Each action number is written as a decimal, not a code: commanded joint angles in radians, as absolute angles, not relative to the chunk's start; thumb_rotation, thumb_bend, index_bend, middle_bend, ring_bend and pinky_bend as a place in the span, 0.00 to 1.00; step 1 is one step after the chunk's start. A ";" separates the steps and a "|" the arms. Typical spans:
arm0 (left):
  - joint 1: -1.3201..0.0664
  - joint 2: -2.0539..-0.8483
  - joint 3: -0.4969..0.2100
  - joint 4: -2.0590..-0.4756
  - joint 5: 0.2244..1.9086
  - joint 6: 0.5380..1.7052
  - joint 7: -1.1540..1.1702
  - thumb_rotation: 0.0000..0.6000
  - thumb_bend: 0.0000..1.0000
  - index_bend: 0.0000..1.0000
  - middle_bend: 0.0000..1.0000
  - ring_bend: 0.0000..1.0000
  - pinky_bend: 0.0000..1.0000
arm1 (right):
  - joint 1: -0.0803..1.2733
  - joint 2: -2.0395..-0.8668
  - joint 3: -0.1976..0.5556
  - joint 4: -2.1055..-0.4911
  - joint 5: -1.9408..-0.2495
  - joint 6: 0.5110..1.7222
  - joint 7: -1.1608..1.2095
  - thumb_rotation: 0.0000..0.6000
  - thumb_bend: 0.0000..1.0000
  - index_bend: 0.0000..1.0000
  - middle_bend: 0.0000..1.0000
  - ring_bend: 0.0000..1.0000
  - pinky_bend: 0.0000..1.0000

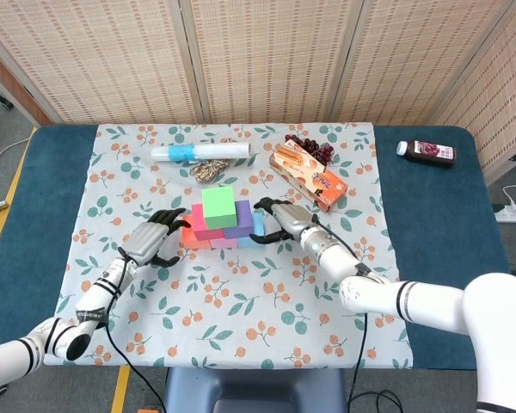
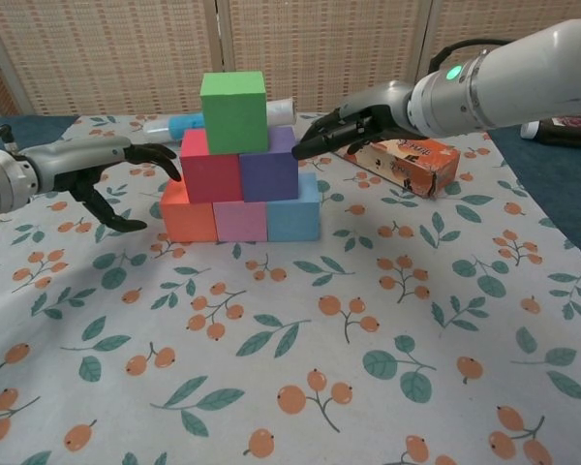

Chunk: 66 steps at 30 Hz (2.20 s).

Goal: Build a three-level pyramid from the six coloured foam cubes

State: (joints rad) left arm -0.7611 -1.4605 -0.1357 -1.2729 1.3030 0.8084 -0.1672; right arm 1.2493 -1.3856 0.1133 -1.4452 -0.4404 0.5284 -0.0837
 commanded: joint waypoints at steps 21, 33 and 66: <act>-0.774 -1.449 -0.132 -1.317 1.328 0.814 -0.152 1.00 0.29 0.22 0.00 0.00 0.00 | 1.239 -1.396 0.103 -1.499 -0.457 0.557 -0.078 0.43 0.00 0.11 0.00 0.00 0.00; -0.781 -1.446 -0.131 -1.307 1.323 0.805 -0.150 1.00 0.29 0.22 0.00 0.00 0.00 | 1.235 -1.396 0.099 -1.516 -0.451 0.575 -0.083 0.43 0.00 0.10 0.00 0.00 0.00; -0.704 -1.406 -0.090 -1.305 1.303 0.848 -0.180 1.00 0.29 0.22 0.00 0.00 0.00 | 1.206 -1.312 0.063 -1.589 -0.414 0.617 -0.121 0.45 0.00 0.09 0.00 0.00 0.00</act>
